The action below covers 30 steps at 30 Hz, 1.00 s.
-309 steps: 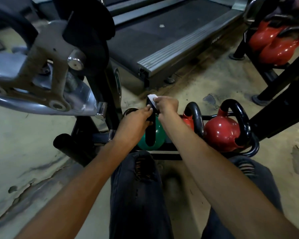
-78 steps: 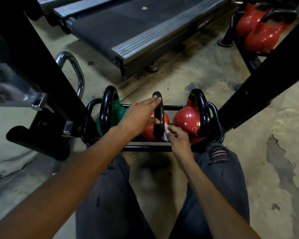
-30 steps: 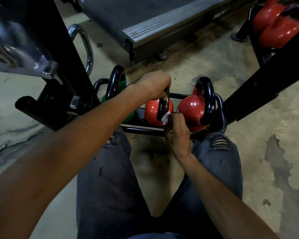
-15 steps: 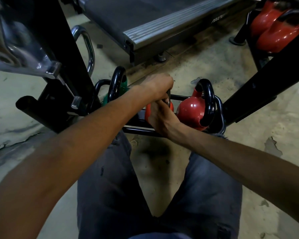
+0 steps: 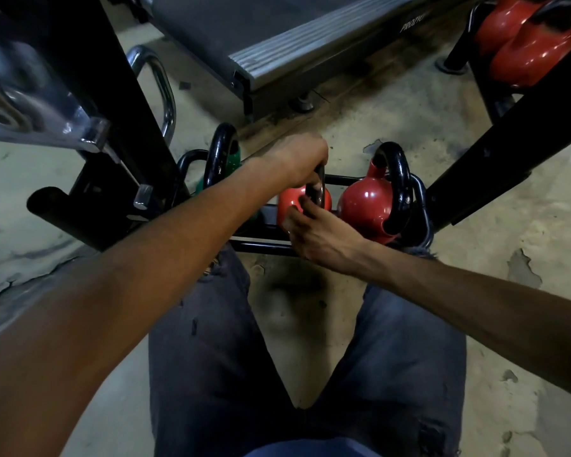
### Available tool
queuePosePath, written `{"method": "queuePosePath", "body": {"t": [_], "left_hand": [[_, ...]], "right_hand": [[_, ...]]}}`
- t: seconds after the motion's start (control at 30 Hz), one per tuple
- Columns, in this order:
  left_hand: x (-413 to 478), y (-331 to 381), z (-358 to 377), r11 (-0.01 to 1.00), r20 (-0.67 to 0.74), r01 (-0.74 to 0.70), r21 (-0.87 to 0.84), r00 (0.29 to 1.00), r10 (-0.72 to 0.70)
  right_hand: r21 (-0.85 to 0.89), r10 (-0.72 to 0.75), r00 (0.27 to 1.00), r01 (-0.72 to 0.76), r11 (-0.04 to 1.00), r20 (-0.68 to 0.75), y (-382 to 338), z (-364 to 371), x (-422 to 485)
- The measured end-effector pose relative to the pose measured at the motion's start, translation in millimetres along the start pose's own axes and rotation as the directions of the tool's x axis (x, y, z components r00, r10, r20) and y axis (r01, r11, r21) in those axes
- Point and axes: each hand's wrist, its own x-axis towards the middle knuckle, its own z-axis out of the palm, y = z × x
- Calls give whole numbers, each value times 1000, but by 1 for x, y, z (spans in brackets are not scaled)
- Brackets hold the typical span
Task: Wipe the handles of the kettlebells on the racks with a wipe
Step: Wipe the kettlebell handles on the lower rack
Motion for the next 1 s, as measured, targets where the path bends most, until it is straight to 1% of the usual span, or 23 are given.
{"method": "queuePosePath", "body": {"t": [0.03,0.07,0.1,0.13,0.17,0.2,0.23,0.27,0.3,0.37,0.4,0.47,0.53,0.57,0.6,0.63,0.67,0.7,0.77,0.83,0.87,0.93,1.0], "left_hand": [[-1,0,0,1000,4,-1,2,1000,1],[-1,0,0,1000,-7,-1,-3,1000,1],[-2,-1,0,1000,-18,-6,-6,1000,5],[-2,-2,1,1000,-28,-8,-6,1000,7],[-2,-2,0,1000,-30,-11,-5,999,11],[-3,-2,0,1000,-28,-12,-9,1000,12],[-2,-2,0,1000,-23,-19,-4,1000,18],[-2,-2,0,1000,-19,-20,-3,1000,20],[-2,-2,1,1000,-14,-24,1,1000,24],[-3,-3,-1,999,-13,-41,17,999,41],[-4,-4,-2,999,-10,-46,23,999,47],[-5,-4,-2,998,0,-50,33,999,50],[-7,-4,1,999,0,-44,31,999,44],[-9,-5,4,999,-6,-37,19,999,38],[-12,-6,7,1000,-13,-29,-1,999,29],[-15,-6,10,1000,-19,-21,-21,1000,21],[-17,-6,13,999,-21,-16,-35,1000,15],[-19,-5,16,999,-21,-15,-44,1000,15],[-21,-5,19,998,-24,-17,-55,1000,16],[-21,-5,20,998,-20,-3,-64,1000,2],[-20,-6,20,997,-13,9,-74,1000,-10],[-18,-7,20,996,3,21,-81,1000,-21],[-17,-9,21,996,8,15,-84,1000,-14]], "right_hand": [[-48,-39,999,38,998,-20,4,3,-4],[-44,-28,998,26,999,-52,7,6,-14],[18,28,994,-26,1000,-108,7,15,-24],[125,79,981,-57,991,-178,5,21,-31],[239,161,961,-106,965,-224,2,26,-36],[367,274,934,-177,913,-230,-3,29,-38],[485,398,891,-255,837,-218,-11,30,-39],[595,526,827,-325,735,-198,-18,34,-38],[697,636,759,-381,608,-140,-24,36,-37],[844,764,645,-418,337,15,-34,38,-31],[894,798,598,-397,208,79,-37,39,-28],[944,850,495,-331,-3,177,-39,36,-26],[945,847,431,-233,-229,311,-34,33,-26],[917,812,426,-194,-348,398,-29,36,-25],[882,771,432,-170,-440,468,-22,39,-25],[851,731,447,-168,-497,515,-15,41,-24],[834,698,476,-164,-527,535,-8,43,-22],[818,658,522,-152,-555,543,-1,40,-19],[786,551,644,-130,-604,530,13,30,-14],[737,413,735,-171,-654,537,26,28,-10],[713,350,766,-195,-673,540,32,31,-10],[690,279,796,-224,-688,537,40,39,-13],[690,294,795,-203,-695,531,41,44,-18]]}}
